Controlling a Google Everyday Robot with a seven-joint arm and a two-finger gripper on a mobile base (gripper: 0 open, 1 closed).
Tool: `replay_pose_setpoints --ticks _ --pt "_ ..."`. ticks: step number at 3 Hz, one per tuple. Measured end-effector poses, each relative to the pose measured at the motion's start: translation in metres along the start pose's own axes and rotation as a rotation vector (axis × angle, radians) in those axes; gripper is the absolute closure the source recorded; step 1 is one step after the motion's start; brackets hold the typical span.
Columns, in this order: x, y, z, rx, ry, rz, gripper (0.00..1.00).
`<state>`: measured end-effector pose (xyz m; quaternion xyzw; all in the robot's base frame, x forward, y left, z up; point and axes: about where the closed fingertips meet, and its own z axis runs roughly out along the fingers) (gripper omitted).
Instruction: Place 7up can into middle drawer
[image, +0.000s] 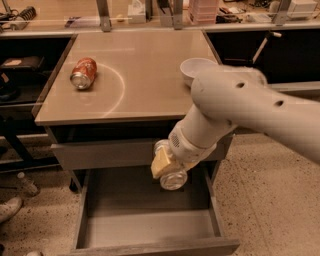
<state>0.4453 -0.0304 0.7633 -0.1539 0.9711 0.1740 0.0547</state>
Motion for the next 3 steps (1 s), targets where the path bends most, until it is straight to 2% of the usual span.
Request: replay_pose_setpoints --ticks 1,2,3 --pt "0.019 -0.008 0.084 -0.096 0.073 0.095 1.0" --pt "0.039 0.004 0.15 -0.185 0.188 0.13 1.0" --pt "0.043 0.001 0.159 -0.196 0.209 0.14 1.0"
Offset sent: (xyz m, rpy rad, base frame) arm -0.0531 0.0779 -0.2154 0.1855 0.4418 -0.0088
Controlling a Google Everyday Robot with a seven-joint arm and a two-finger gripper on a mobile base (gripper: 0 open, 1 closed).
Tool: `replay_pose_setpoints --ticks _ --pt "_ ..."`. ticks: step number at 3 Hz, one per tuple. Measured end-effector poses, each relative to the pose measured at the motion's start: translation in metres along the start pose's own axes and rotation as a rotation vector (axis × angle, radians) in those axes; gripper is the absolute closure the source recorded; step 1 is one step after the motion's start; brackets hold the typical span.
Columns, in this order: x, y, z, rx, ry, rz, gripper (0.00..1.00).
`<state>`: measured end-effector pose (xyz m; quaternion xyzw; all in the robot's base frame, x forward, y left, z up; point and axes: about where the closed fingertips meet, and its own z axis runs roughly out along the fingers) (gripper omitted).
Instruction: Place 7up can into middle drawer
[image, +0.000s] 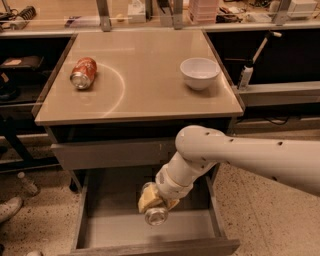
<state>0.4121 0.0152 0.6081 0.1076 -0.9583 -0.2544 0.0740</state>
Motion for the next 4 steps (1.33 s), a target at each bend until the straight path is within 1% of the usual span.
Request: replay_pose_setpoints --ticks 1,2,3,4 --pt "-0.003 0.0 0.027 -0.061 0.008 0.014 1.0" --pt "-0.02 -0.001 0.071 -0.19 -0.015 0.064 1.0" --pt "-0.038 -0.006 0.109 -0.265 -0.03 0.122 1.0" --pt "-0.05 -0.014 0.144 -0.317 -0.033 0.178 1.0"
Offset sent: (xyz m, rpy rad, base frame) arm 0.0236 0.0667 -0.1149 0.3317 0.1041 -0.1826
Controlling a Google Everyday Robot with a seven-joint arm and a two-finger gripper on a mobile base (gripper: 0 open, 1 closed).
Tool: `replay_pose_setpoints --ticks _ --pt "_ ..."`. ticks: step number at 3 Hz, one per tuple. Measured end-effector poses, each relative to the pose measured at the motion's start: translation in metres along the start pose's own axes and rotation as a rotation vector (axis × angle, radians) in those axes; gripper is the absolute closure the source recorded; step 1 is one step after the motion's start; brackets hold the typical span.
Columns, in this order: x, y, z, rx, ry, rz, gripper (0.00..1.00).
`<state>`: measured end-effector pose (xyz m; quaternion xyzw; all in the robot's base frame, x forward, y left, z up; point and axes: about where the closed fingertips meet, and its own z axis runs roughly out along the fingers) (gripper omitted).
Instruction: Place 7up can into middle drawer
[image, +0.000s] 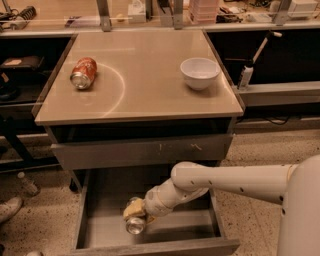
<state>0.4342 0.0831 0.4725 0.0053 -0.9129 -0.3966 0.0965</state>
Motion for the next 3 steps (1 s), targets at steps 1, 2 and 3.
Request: replay_pose_setpoints --ticks 1,2,3 --pt "-0.012 -0.018 0.018 -0.046 -0.032 0.049 1.0" --pt "-0.025 -0.033 0.025 -0.089 -0.075 0.09 1.0" --pt "-0.038 -0.045 0.028 -0.115 -0.103 0.114 1.0"
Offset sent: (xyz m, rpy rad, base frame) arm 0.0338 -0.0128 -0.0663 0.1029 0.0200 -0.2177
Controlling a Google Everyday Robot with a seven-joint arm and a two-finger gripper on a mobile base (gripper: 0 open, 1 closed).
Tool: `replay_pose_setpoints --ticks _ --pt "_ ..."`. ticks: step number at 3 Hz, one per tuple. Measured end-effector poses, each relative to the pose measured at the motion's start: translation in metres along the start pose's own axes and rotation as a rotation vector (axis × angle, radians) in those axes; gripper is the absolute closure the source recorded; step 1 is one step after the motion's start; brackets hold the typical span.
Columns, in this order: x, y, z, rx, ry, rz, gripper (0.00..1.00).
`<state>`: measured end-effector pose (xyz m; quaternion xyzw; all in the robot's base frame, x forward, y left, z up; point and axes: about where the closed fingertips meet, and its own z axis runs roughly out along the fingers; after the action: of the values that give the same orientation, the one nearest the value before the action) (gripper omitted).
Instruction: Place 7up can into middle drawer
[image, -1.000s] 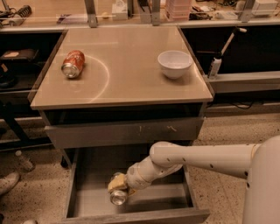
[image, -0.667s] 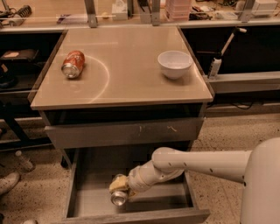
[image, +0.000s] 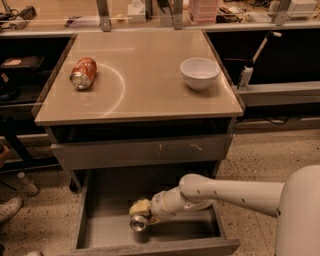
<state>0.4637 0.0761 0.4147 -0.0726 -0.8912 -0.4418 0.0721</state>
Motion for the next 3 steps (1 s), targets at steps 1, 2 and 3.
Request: replay_pose_setpoints --ticks 1,2,3 --pt "-0.0091 -0.0116 0.0076 -0.012 -0.007 0.032 1.0" --pt "-0.0091 -0.0117 0.0081 -0.013 -0.007 0.033 0.81" --pt "-0.0091 -0.0117 0.0081 -0.013 -0.007 0.033 0.58"
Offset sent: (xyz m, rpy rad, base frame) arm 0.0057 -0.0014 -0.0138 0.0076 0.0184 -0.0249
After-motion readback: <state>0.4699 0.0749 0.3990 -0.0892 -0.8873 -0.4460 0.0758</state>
